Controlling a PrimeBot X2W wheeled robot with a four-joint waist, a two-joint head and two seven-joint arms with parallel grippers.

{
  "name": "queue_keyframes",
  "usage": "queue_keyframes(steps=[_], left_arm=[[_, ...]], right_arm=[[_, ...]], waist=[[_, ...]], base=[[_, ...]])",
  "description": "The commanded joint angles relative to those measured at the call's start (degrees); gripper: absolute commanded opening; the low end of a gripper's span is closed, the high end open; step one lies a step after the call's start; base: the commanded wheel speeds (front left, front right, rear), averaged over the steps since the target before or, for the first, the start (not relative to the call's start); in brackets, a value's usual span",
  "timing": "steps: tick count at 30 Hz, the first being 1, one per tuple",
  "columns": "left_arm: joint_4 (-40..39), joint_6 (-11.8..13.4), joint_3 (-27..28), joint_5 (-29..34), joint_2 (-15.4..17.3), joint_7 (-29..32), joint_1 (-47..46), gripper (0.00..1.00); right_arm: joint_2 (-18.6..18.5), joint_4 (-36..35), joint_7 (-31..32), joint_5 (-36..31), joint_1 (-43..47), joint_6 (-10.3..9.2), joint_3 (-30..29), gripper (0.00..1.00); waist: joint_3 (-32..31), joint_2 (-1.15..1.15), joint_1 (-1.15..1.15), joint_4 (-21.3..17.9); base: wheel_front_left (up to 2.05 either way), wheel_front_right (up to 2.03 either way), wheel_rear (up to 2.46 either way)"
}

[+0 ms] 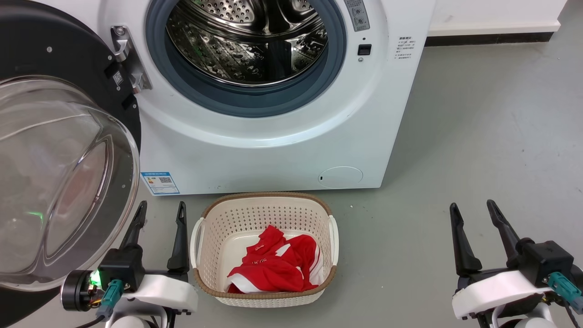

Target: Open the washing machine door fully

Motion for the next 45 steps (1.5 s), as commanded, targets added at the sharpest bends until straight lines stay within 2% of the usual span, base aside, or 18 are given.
queue_keyframes(steps=[1,11,12,15,29,45], left_arm=[[0.04,0.39,0.13,-0.06,0.0,-0.12,0.35,1.0],[-0.5,0.7,0.51,-0.22,-0.29,-0.12,0.82,1.0],[-0.35,0.49,0.37,-0.12,-0.21,0.0,0.31,0.0],[1.13,0.36,0.33,-0.65,-0.46,0.3,0.56,0.0],[2.03,-1.32,2.22,-16.53,-1.41,4.43,-0.1,0.0],[2.7,-2.95,3.8,-31.68,-2.37,8.09,-0.63,0.0]], right_arm=[[0.11,-0.17,-0.03,0.48,0.21,-0.04,0.13,1.0],[0.11,0.08,0.06,0.7,0.16,-0.04,0.15,1.0],[0.0,0.14,0.01,0.34,-0.01,0.0,0.12,0.0],[0.01,1.3,0.0,0.87,0.44,0.0,0.24,0.0],[-0.81,3.0,2.14,18.12,-0.78,0.0,0.11,0.0],[-1.35,4.66,4.36,34.1,-1.93,-0.01,-0.26,0.0]], waist=[[0.0,0.0,0.0,0.01],[-0.02,0.0,0.0,-0.02],[-0.02,0.0,0.0,-0.02],[-0.02,0.0,0.0,-0.02],[-0.34,0.0,0.0,0.07],[-0.7,0.0,0.0,0.16]], base=[[0.0,0.0,0.0],[0.0,0.0,0.0],[0.0,0.0,0.0],[0.0,0.0,0.0],[0.0,0.0,0.0],[0.0,0.0,0.0]])
